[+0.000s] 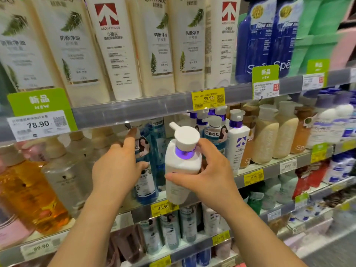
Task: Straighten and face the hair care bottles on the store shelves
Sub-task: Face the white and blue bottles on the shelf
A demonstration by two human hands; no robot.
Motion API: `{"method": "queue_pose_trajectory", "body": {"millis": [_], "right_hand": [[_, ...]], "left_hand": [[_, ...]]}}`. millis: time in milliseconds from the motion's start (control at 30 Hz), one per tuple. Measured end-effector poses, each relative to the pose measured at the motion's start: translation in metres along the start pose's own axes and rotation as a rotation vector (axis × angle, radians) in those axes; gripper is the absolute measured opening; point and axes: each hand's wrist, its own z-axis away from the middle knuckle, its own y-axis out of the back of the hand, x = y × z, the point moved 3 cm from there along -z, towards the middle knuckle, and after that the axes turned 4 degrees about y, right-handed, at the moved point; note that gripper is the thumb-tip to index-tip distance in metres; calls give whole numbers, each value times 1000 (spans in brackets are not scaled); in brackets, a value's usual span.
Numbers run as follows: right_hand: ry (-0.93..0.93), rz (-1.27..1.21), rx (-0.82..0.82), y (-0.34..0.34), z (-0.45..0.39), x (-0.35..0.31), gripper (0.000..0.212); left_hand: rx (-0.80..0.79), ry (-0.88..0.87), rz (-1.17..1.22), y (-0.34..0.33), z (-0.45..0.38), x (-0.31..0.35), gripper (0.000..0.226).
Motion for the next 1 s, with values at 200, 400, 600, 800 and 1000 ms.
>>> {"method": "queue_pose_trajectory", "body": {"millis": [200,400,600,800,1000], "right_hand": [[-93,-4,-3,55,4,2,68],[-87,24,-25,110,-12,18,75],[-70,-34,-49,151,-30,32,70],[-62,-10,-73,186,-40,51,71],[-58,0,-140,209,-52,74,71]], "left_hand": [[5,8,6,2,6,0,87],[62,246,178,8,42,22,86],[60,10,388,1,55,112,59],[13,31,575,-29,33,191,81],[45,168,479,-47,14,221,93]]}}
